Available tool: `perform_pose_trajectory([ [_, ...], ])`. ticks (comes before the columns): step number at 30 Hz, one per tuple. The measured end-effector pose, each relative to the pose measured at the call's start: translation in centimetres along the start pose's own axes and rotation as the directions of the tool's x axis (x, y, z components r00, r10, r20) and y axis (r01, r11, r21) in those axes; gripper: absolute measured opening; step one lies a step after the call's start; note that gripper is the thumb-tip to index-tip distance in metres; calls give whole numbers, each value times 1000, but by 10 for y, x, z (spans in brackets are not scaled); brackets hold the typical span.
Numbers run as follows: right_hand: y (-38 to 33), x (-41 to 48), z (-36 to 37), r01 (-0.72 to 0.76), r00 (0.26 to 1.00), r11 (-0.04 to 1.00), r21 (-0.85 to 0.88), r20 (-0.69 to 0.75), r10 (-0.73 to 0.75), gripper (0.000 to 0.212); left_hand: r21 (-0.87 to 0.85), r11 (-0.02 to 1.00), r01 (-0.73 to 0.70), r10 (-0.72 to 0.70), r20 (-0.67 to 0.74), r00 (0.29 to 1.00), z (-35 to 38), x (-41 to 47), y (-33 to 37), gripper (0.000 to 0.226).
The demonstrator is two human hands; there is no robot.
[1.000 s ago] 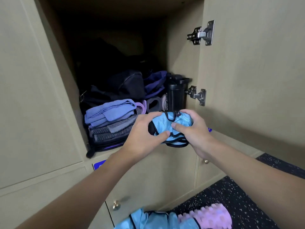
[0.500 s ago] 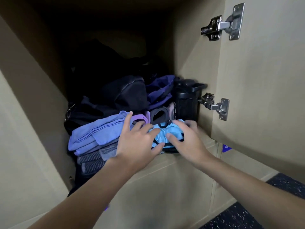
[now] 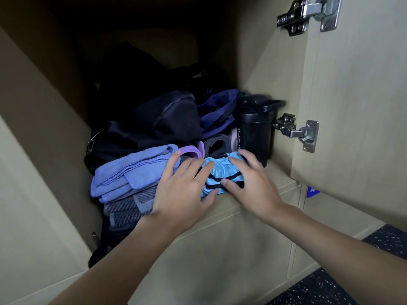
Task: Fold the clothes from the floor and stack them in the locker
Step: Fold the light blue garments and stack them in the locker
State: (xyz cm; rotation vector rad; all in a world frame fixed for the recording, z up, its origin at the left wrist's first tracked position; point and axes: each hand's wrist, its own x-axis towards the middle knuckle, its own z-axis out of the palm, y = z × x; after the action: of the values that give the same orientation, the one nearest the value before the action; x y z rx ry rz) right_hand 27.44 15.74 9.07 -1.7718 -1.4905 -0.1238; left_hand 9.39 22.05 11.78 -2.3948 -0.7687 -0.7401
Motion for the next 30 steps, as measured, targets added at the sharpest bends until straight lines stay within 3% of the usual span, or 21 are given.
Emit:
perform_pose_trajectory([
  [6, 0, 2, -2, 68, 996, 996, -62, 62, -64, 47, 88, 995, 42, -50, 93, 994, 6, -1, 4, 65],
  [14, -7, 15, 7, -33, 998, 980, -195, 41, 42, 42, -84, 996, 42, -46, -44, 998, 4, -3, 1, 45],
  [19, 0, 8, 8, 108, 993, 993, -46, -50, -110, 40, -14, 997, 72, -72, -14, 997, 7, -2, 2, 43],
  [30, -4, 13, 7, 11, 995, 1000, -17, 101, -9, 44, 30, 995, 94, -97, 87, 992, 5, 0, 5, 54],
])
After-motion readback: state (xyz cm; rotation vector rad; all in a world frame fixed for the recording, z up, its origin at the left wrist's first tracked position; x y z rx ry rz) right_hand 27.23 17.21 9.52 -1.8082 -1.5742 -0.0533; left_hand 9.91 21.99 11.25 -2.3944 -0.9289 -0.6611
